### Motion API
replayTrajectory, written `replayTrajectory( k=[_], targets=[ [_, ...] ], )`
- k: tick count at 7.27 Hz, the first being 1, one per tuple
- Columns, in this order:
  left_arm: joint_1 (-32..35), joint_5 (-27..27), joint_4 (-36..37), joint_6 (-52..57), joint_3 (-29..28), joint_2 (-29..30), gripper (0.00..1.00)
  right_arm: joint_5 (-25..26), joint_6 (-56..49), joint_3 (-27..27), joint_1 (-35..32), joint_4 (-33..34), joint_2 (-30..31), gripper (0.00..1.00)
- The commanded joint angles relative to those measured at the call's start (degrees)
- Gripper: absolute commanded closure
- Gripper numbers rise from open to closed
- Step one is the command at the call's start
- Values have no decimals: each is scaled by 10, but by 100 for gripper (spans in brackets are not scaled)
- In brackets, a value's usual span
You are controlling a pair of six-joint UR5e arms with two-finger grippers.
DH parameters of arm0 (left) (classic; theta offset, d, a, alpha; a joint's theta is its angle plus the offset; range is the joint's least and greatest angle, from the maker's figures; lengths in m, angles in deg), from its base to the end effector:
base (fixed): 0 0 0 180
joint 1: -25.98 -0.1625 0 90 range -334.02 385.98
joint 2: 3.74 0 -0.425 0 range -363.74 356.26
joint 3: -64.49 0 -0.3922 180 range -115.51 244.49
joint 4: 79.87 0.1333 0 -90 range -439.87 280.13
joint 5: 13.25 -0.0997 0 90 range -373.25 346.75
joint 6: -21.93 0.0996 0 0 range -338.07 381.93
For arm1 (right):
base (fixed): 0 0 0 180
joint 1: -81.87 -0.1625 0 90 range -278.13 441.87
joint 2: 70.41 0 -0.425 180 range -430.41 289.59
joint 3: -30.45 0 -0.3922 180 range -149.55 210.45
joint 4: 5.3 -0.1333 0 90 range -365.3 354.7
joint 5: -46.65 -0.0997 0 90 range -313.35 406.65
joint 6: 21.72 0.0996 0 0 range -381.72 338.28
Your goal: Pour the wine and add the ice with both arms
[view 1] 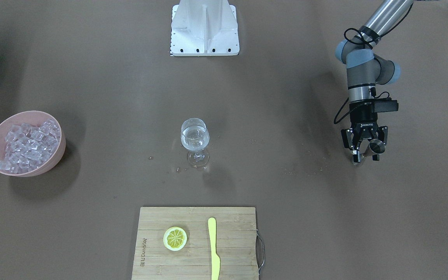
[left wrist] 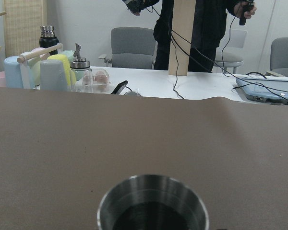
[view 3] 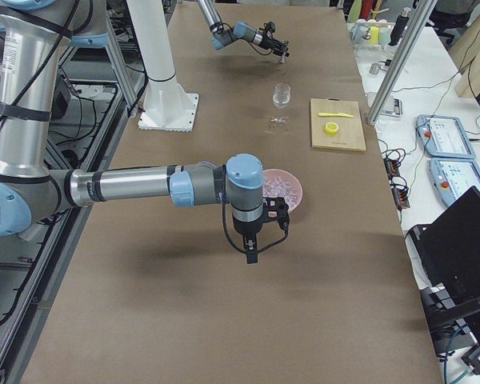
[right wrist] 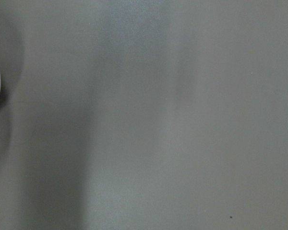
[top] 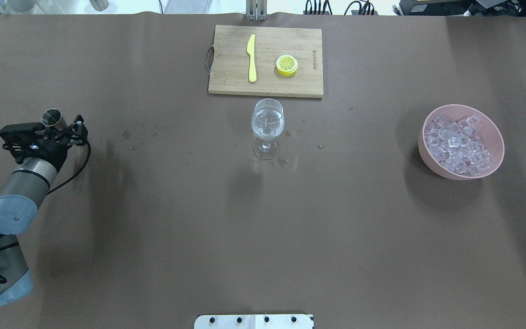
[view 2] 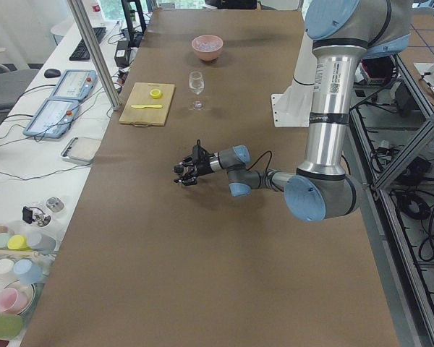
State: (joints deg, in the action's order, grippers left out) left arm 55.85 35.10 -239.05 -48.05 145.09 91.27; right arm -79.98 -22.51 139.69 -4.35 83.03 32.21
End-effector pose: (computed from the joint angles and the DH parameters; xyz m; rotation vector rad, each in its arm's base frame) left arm 0.3671 -0.4409 0.5574 1.0485 0.7102 -0.5586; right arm 0.0469 -0.4109 0.5967 0.1231 -0.6420 -0.1232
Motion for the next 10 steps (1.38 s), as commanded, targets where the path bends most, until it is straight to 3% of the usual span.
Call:
replayTrajectory(
  k=[1, 4, 6, 8, 10],
  targets=[
    [1, 0, -7, -1, -16, -4, 72, -2, 0, 0, 0, 0, 1, 0],
    [1, 0, -17, -1, -27, -5, 72, -3, 0, 1, 0, 0, 3, 0],
    [1, 1, -18, 0, -21, -8, 100, -3, 0, 1, 0, 0, 3, 0],
    [17, 32, -51, 76, 5, -9, 100, -3, 1, 2, 0, 0, 2, 0],
    [55, 122, -59, 192, 29, -7, 100, -3, 1, 2, 0, 0, 2, 0]
  ],
)
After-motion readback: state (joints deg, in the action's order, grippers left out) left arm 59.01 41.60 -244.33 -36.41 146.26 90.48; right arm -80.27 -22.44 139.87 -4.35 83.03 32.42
